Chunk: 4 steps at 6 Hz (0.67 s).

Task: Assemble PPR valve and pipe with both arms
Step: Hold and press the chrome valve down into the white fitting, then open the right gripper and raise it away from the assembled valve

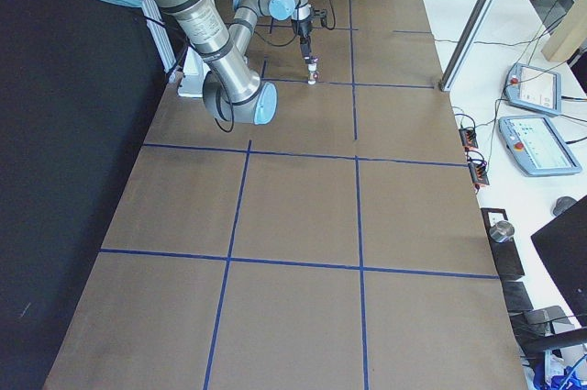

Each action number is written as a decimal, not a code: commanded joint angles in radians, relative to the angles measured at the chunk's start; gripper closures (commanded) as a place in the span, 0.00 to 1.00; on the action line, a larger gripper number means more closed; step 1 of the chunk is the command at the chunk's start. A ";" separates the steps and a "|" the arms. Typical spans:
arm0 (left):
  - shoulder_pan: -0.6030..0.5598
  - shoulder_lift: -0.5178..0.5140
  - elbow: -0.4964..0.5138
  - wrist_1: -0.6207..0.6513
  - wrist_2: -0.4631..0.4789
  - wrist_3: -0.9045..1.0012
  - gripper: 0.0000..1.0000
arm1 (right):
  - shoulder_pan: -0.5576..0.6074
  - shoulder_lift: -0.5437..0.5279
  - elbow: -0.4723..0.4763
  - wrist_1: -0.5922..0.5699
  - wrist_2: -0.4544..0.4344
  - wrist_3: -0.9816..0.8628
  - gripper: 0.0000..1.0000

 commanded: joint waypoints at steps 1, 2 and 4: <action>0.001 0.000 0.001 0.000 0.000 -0.002 0.00 | 0.060 0.004 0.028 -0.002 0.053 -0.048 0.00; 0.001 -0.003 0.001 0.000 0.002 -0.003 0.00 | 0.167 -0.018 0.026 0.000 0.185 -0.165 0.00; 0.001 -0.006 0.001 0.002 0.011 -0.015 0.00 | 0.424 -0.131 0.010 0.005 0.425 -0.500 0.00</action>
